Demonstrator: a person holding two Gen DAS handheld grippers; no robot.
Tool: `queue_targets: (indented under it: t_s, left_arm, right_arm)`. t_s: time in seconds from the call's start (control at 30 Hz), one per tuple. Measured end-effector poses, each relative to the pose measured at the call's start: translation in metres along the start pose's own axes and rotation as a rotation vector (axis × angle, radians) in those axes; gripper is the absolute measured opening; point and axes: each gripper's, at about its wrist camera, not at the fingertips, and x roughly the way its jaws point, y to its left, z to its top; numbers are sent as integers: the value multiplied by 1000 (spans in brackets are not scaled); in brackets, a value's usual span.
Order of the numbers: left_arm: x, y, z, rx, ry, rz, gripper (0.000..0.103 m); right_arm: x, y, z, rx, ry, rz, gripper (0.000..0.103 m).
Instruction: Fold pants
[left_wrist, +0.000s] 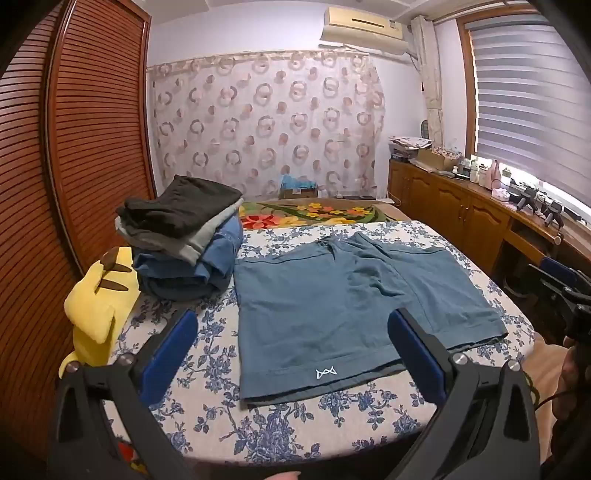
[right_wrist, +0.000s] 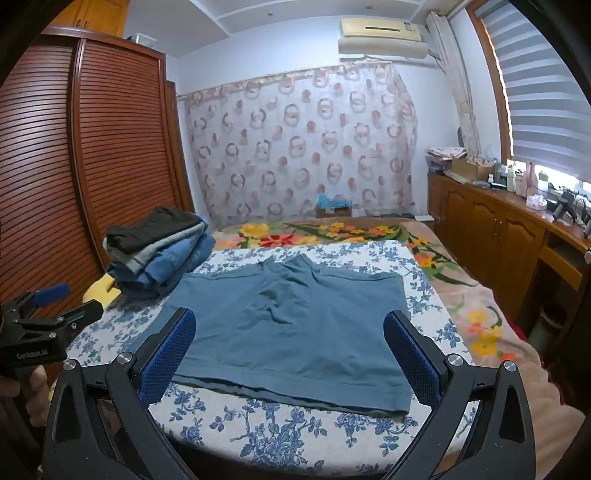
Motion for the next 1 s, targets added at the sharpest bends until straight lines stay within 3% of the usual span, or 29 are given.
queue_targets:
  t_s: [1.0]
  left_arm:
    - [-1, 7, -1, -9, -7, 0, 103]
  right_arm:
    - [1, 1, 1, 0, 4, -4, 103]
